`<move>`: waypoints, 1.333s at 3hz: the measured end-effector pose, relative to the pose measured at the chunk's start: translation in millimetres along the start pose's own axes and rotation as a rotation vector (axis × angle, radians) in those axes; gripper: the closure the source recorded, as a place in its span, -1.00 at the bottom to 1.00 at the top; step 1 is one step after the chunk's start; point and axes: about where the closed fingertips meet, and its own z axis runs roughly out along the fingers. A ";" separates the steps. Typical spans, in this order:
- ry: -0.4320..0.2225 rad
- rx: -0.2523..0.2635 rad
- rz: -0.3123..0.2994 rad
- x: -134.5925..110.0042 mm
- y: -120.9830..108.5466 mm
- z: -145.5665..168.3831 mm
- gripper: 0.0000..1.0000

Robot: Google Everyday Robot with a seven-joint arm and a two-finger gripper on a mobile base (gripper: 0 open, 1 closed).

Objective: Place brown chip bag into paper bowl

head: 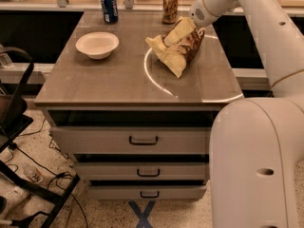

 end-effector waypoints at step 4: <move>0.171 0.002 0.022 16.5 6.1 35.3 -0.19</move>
Offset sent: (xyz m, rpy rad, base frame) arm 0.0112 -0.0005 -0.0384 -0.2408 0.1897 -0.0753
